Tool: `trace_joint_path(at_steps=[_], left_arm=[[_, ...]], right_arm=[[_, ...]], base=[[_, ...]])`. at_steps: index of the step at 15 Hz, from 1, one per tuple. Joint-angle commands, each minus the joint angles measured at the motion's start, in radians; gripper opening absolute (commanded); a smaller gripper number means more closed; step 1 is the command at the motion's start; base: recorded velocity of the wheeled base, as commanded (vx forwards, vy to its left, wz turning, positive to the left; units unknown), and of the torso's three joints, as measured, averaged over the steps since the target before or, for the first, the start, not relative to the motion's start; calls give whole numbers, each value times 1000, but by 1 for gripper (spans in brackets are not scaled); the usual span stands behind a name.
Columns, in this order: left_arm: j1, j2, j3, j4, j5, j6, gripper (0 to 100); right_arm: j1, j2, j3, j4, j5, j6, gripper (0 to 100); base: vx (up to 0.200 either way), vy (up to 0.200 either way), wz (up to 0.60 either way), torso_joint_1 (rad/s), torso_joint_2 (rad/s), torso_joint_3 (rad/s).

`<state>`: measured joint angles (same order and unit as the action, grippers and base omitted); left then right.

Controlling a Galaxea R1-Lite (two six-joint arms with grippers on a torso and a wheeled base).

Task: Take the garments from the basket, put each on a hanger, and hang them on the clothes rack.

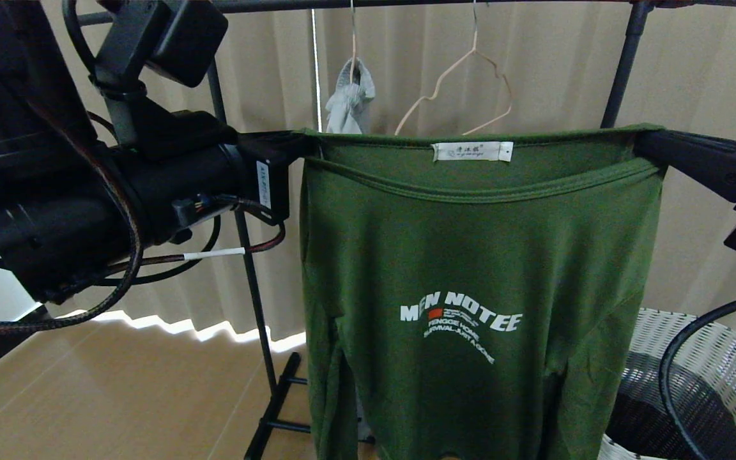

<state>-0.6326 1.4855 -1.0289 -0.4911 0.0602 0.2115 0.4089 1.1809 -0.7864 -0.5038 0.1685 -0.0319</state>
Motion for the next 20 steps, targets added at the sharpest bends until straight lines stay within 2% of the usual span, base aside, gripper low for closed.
trace_joint_path(at_steps=[1,14,15,18,20], left_arm=[[1,-25,21,-1,0,0,0],[-1,-67,66,0,-2,5,0],[-1,-68,66,0,-2,5,0],[7,-73,89,-1,0,6,0],[31,-114,173,-1,0,5,0]], right_arm=[[1,5,-1,2,0,-2,0],[1,3,19,-5,3,1,0],[1,3,21,-5,5,3,100],[4,-4,45,-7,5,9,100],[31,-33,98,-28,5,38,100]], base=[[0,0,0,0,0,0],[0,0,0,0,0,0],[0,0,0,0,0,0],[0,0,0,0,0,0],[0,0,0,0,0,0]])
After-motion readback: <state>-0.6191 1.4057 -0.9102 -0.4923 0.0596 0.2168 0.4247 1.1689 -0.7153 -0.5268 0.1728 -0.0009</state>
